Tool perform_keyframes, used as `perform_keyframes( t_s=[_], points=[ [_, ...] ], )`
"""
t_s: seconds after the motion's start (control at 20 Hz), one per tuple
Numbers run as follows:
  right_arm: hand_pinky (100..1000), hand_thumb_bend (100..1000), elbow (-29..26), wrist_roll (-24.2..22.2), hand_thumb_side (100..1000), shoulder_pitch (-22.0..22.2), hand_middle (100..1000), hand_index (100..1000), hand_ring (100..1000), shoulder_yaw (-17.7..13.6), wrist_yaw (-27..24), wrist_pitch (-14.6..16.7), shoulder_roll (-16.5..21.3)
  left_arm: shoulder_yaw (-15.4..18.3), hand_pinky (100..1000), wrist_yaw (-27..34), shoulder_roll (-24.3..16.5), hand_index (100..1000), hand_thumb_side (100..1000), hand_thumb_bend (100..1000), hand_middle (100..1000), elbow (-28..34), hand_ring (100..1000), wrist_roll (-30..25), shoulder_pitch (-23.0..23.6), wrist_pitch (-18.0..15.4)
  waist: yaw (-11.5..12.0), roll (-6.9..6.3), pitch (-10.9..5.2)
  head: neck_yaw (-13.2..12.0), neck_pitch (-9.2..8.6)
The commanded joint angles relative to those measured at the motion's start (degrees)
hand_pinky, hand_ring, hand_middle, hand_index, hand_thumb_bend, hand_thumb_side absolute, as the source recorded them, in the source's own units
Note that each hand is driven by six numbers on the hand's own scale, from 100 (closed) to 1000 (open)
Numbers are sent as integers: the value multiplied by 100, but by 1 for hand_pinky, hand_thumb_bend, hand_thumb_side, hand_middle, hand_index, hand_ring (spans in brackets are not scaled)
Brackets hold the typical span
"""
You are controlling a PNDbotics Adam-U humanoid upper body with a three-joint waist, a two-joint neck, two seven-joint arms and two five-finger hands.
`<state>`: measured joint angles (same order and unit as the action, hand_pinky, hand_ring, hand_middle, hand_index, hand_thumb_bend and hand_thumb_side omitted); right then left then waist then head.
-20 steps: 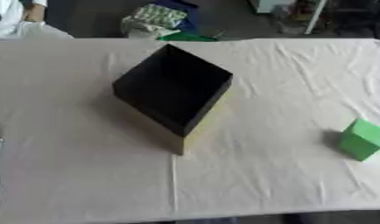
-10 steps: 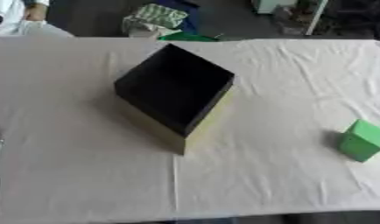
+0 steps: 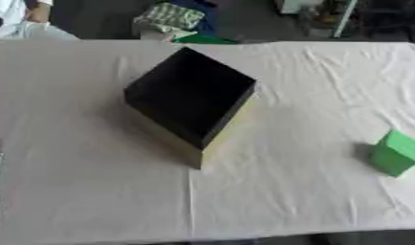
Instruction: Pick up objects on the table and place them in the box.
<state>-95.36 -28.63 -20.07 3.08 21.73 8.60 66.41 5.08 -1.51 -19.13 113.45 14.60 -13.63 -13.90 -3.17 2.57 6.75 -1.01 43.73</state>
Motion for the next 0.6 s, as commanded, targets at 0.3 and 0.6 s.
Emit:
perform_keyframes(
  t_s=[0.3, 0.6],
  points=[
    [981, 100, 283, -909, 1000, -341, 931, 919, 960, 206, -166, 512, 359, -34, 666, 66, -161, 771, 830, 162, 689, 114, 750, -72, -71, 15, 13, 3, -17, 68, -9],
    [978, 100, 257, -1037, 1000, -767, 929, 919, 960, 456, -252, 692, 229, -75, 666, 104, -143, 771, 834, 159, 688, 114, 749, -137, -81, 38, 43, -3, -23, 158, -22]
  ],
)
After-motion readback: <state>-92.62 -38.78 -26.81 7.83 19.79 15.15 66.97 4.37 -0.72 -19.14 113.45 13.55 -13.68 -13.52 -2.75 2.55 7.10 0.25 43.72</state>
